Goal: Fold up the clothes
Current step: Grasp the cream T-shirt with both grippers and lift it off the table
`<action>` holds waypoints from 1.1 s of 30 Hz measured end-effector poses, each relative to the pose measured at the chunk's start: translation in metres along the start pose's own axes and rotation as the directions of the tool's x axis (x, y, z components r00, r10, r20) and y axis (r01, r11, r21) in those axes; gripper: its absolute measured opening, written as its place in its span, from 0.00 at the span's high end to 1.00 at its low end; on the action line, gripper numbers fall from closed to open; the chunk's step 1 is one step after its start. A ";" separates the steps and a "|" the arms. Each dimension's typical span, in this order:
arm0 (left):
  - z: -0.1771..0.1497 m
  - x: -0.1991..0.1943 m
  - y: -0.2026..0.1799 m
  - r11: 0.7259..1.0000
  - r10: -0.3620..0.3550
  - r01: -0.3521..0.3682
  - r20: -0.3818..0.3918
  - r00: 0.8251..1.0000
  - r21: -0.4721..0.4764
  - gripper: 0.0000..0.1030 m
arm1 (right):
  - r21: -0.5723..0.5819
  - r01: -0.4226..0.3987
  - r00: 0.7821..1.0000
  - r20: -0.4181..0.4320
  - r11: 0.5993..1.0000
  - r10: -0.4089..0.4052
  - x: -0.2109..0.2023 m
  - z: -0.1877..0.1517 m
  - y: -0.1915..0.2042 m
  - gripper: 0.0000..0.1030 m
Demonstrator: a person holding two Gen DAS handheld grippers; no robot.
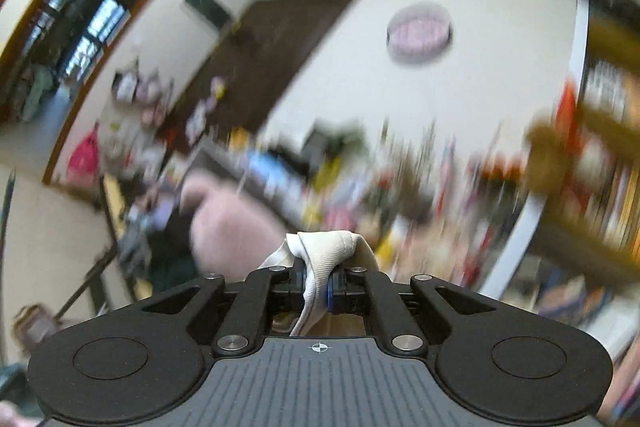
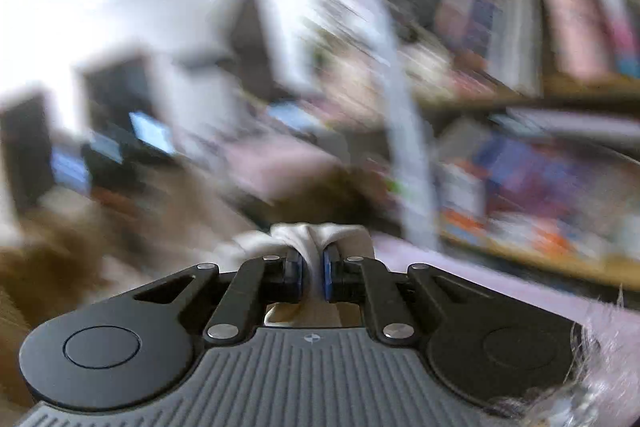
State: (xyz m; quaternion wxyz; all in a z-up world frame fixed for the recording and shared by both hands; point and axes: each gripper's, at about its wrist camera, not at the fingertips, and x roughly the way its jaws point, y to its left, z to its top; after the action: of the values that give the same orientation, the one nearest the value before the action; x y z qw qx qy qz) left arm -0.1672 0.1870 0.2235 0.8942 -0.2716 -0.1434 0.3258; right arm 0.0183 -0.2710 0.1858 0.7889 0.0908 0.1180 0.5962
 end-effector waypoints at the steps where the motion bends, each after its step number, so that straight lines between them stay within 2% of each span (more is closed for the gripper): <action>1: 0.014 -0.002 -0.003 0.999 -0.024 0.026 0.049 0.999 -0.030 0.94 | 0.011 -0.085 0.994 0.064 0.996 0.084 -0.009 0.012 0.005 0.92; 2: 0.025 -0.001 -0.006 0.996 -0.062 0.067 0.083 0.995 -0.060 0.93 | 0.026 -0.154 0.980 0.134 0.988 0.149 -0.020 0.025 0.009 0.92; 4: 0.046 0.000 -0.012 0.982 -0.133 0.150 0.149 0.980 -0.112 0.93 | 0.058 -0.262 0.928 0.290 0.963 0.235 -0.040 0.049 0.006 0.92; 7: 0.047 0.026 -0.018 0.964 -0.201 0.216 0.108 0.974 -0.154 0.93 | 0.174 -0.272 0.879 0.445 0.947 0.171 -0.051 0.061 -0.019 0.92; 9: 0.026 0.053 -0.018 0.974 -0.181 0.180 -0.002 0.983 -0.138 0.93 | 0.248 -0.286 0.836 0.537 0.926 0.115 -0.058 0.069 -0.036 0.92; 10: 0.012 0.068 -0.016 0.981 -0.160 0.151 -0.069 0.985 -0.120 0.93 | 0.307 -0.227 0.858 0.512 0.924 0.040 -0.056 0.065 -0.046 0.92; 11: -0.010 0.087 -0.011 0.990 -0.125 0.113 -0.148 0.981 -0.088 0.93 | 0.382 -0.116 0.896 0.438 0.917 -0.069 -0.048 0.059 -0.058 0.92; 12: -0.034 0.104 -0.004 0.997 -0.074 0.065 -0.242 0.967 -0.046 0.93 | 0.427 0.002 0.925 0.344 0.904 -0.164 -0.037 0.051 -0.068 0.92; 13: -0.059 0.122 0.003 1.000 -0.019 0.020 -0.332 0.943 0.001 0.93 | 0.447 0.134 0.941 0.224 0.884 -0.256 -0.023 0.039 -0.079 0.92; 14: -0.083 0.138 0.010 0.999 0.037 -0.018 -0.412 0.911 0.049 0.93 | 0.451 0.264 0.934 0.101 0.852 -0.343 -0.009 0.027 -0.090 0.92; 16: -0.126 0.151 0.028 0.990 0.121 -0.062 -0.523 0.844 0.130 0.93 | 0.433 0.338 0.922 0.026 0.836 -0.386 0.005 0.015 -0.101 0.92; 19: -0.181 0.165 0.049 0.970 0.214 -0.081 -0.649 0.730 0.229 0.93 | 0.396 0.443 0.890 -0.085 0.805 -0.448 0.025 -0.003 -0.119 0.92; 21: -0.199 0.166 0.054 0.965 0.225 -0.064 -0.670 0.707 0.256 0.93 | 0.363 0.509 0.859 -0.157 0.780 -0.487 0.038 -0.015 -0.131 0.92; 23: -0.198 0.174 0.057 0.968 0.209 -0.055 -0.672 0.711 0.243 0.93 | 0.326 0.571 0.821 -0.226 0.753 -0.524 0.051 -0.027 -0.142 0.92; 25: -0.196 0.183 0.058 0.972 0.194 -0.047 -0.664 0.722 0.232 0.93 | 0.284 0.629 0.776 -0.292 0.724 -0.559 0.065 -0.039 -0.154 0.92; 29: -0.191 0.204 0.053 0.974 0.167 -0.025 -0.637 0.753 0.225 0.93 | 0.187 0.729 0.667 -0.413 0.659 -0.620 0.091 -0.063 -0.177 0.92; 31: -0.191 0.213 0.050 0.966 0.177 -0.013 -0.626 0.760 0.257 0.92 | 0.183 0.734 0.662 -0.405 0.654 -0.630 0.100 -0.059 -0.186 0.92; 33: -0.199 0.225 0.048 0.944 0.227 -0.003 -0.640 0.734 0.331 0.88 | 0.119 0.746 0.636 -0.418 0.655 -0.649 0.120 -0.060 -0.195 0.88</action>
State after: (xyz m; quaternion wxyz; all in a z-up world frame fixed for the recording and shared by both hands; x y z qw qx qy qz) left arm 0.0626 0.2881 0.0522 0.8942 -0.2360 0.2572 0.2801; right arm 0.2110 -0.2080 0.0637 0.9044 0.0446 0.3609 0.2233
